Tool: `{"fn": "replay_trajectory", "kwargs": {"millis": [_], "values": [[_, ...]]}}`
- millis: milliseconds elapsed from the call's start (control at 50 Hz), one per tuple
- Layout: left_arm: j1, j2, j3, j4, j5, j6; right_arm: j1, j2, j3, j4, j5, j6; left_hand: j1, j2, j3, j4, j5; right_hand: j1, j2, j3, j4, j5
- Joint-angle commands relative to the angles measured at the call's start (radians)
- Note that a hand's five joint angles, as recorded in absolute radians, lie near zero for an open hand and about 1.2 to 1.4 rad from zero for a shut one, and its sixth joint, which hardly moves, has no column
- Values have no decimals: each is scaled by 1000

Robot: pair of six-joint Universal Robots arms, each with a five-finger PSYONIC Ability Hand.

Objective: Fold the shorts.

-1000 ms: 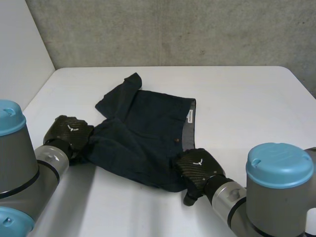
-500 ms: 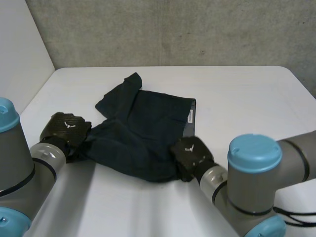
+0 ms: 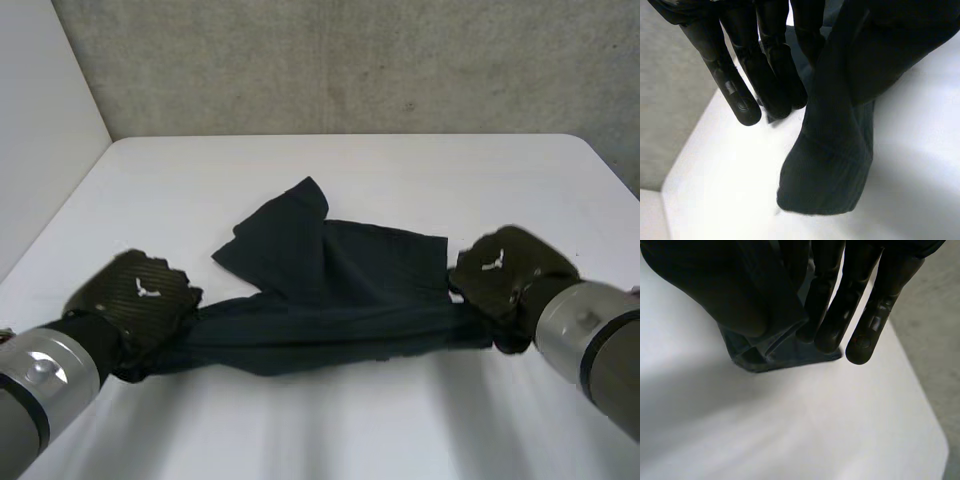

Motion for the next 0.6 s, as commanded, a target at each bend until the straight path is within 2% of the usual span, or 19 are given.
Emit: {"fn": "replay_trajectory", "kwargs": {"millis": [20,160,240,340,400,460,480,500,560,600], "values": [[-1,-223,13,114,-11,5,42,172,15,-113,5,33,249,199,206,195,244,446,218,217,206,236],[-3,-464,198,217,-80,6,44,327,-95,-176,3,93,249,199,206,195,244,446,218,217,206,236],[-4,-594,419,243,-152,6,44,394,-258,-209,6,112,249,199,206,195,244,446,218,217,206,236],[-27,-711,840,277,-253,6,44,434,-496,-347,11,110,249,199,206,195,244,446,218,217,206,236],[-29,-720,1004,332,-268,-5,42,431,-641,-500,9,104,249,199,206,195,244,446,218,217,206,236],[-32,-711,1133,453,-270,-12,42,410,-717,-657,9,107,249,199,206,195,244,446,218,217,206,236],[-35,-704,1147,490,-270,-14,44,387,-734,-742,0,106,249,199,206,195,244,446,218,217,206,236],[-33,-670,1157,566,-275,-18,44,373,-735,-789,-1,104,249,199,206,195,244,446,218,217,206,236],[-33,-577,1127,677,-279,-55,42,349,-737,-913,6,103,249,199,206,195,244,446,218,217,206,236],[-32,-543,1084,687,-278,-80,42,347,-732,-924,5,103,249,199,206,195,244,446,218,217,206,236]]}}
